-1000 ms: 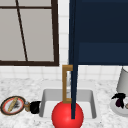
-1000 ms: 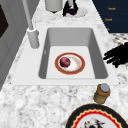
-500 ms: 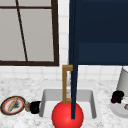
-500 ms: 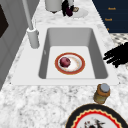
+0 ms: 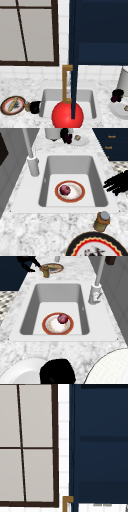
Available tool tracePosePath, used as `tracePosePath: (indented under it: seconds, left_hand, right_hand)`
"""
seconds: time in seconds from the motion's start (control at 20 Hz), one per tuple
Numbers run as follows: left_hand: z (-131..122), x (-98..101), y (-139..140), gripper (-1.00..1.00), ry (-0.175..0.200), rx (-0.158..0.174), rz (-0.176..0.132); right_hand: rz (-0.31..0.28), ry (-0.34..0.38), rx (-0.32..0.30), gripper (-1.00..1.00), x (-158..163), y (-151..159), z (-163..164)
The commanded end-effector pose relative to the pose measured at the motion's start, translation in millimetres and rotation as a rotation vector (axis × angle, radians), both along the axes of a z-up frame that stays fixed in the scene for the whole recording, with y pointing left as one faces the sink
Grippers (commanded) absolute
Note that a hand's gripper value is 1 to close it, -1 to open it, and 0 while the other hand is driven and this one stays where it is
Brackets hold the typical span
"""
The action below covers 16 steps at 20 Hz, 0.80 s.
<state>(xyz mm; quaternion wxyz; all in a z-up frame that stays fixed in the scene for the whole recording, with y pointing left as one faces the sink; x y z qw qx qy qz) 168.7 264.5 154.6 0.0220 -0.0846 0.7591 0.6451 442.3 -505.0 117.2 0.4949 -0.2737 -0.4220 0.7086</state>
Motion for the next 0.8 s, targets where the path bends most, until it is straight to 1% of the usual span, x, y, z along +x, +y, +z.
tracePosePath:
  seconds: [0.0,0.15,0.2,0.25,0.3,0.35,0.4,0.45,0.5,0.55,0.6,0.7,0.75]
  left_hand:
    - [0.0,0.0,0.0,0.00,0.000,0.000,0.000]
    - [0.0,0.0,0.0,0.00,0.000,0.000,0.000]
    - [0.0,0.0,0.0,0.00,0.000,0.000,0.000]
    - [0.0,0.0,0.0,0.00,0.000,0.000,0.000]
    - [0.0,0.0,0.0,0.00,0.000,0.000,0.000]
    - [0.0,0.0,0.0,0.00,0.000,0.000,0.000]
    - [0.0,0.0,0.0,0.00,0.000,0.000,0.000]
    - [0.0,0.0,0.0,0.00,0.000,0.000,0.000]
    - [0.0,0.0,0.0,0.00,0.000,0.000,0.000]
    - [0.0,0.0,0.0,0.00,0.000,0.000,0.000]
    - [0.0,0.0,0.0,0.00,0.000,0.000,0.000]
    - [0.0,0.0,0.0,0.00,0.000,0.000,0.000]
    - [0.0,0.0,0.0,0.00,0.000,0.000,0.000]
  right_hand:
    - [-0.026,-0.012,0.000,1.00,11.4,-2.2,17.7]
    - [-0.041,0.006,0.017,1.00,4.9,1.1,29.8]
    - [-0.046,0.001,0.032,1.00,3.2,4.8,33.7]
    - [-0.057,-0.015,0.034,1.00,2.4,8.7,36.9]
    - [-0.036,0.000,0.034,1.00,4.5,14.5,40.8]
    - [-0.032,-0.004,0.040,1.00,3.3,8.6,45.2]
    - [-0.033,-0.010,0.026,1.00,4.4,13.7,45.7]
    - [-0.024,-0.009,0.021,1.00,5.5,14.3,45.2]
    - [-0.012,-0.011,0.003,1.00,5.1,15.6,44.3]
    - [-0.015,-0.033,0.000,1.00,4.1,18.6,48.5]
    - [-0.026,-0.039,-0.001,1.00,4.6,24.1,54.5]
    - [-0.038,-0.032,0.034,1.00,4.9,30.9,65.9]
    - [-0.045,-0.035,0.035,1.00,3.3,38.0,70.5]
